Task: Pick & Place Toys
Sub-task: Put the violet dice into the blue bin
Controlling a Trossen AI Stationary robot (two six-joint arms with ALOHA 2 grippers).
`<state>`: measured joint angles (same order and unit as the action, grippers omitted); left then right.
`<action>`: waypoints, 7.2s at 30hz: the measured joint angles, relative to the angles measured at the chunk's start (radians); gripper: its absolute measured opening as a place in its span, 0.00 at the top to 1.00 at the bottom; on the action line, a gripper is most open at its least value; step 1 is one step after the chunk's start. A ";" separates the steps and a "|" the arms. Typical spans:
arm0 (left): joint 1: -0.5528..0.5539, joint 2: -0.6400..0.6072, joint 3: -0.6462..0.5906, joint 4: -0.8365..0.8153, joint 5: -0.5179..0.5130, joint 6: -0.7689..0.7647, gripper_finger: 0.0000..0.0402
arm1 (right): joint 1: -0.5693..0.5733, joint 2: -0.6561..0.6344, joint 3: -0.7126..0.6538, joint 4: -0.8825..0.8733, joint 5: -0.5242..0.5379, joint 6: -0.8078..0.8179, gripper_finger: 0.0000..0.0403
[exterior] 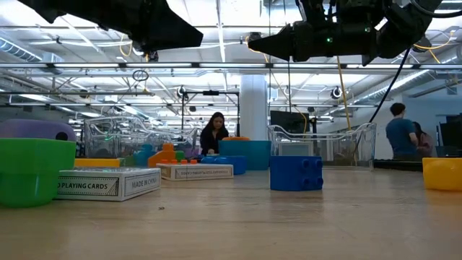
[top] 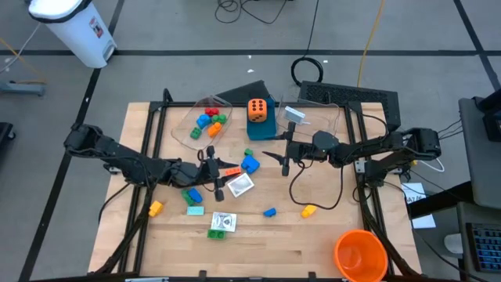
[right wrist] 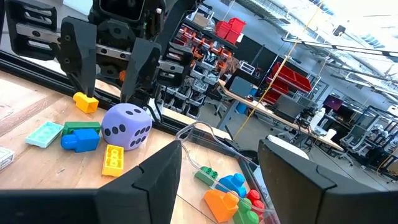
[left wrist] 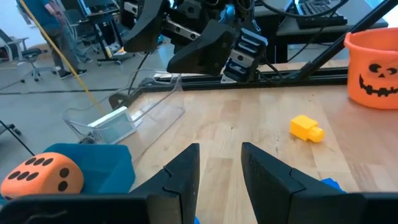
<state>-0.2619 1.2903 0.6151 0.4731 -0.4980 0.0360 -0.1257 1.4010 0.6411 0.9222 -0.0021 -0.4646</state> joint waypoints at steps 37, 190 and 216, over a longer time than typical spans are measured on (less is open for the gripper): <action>-0.001 -0.040 0.306 -1.206 0.060 -0.349 0.29 | 0.000 0.000 0.000 -0.037 0.000 0.007 0.48; 0.309 -0.136 0.100 -1.619 0.562 -0.951 0.03 | -0.019 0.000 0.000 -0.051 -0.003 0.061 0.48; 0.307 -0.141 0.158 -1.664 0.512 -0.837 0.03 | -0.019 0.000 0.000 -0.051 -0.003 0.060 0.48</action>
<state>0.0451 1.1497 0.7727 -1.1905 0.0140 -0.8009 -0.1444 1.4014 0.6411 0.8707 -0.0051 -0.4047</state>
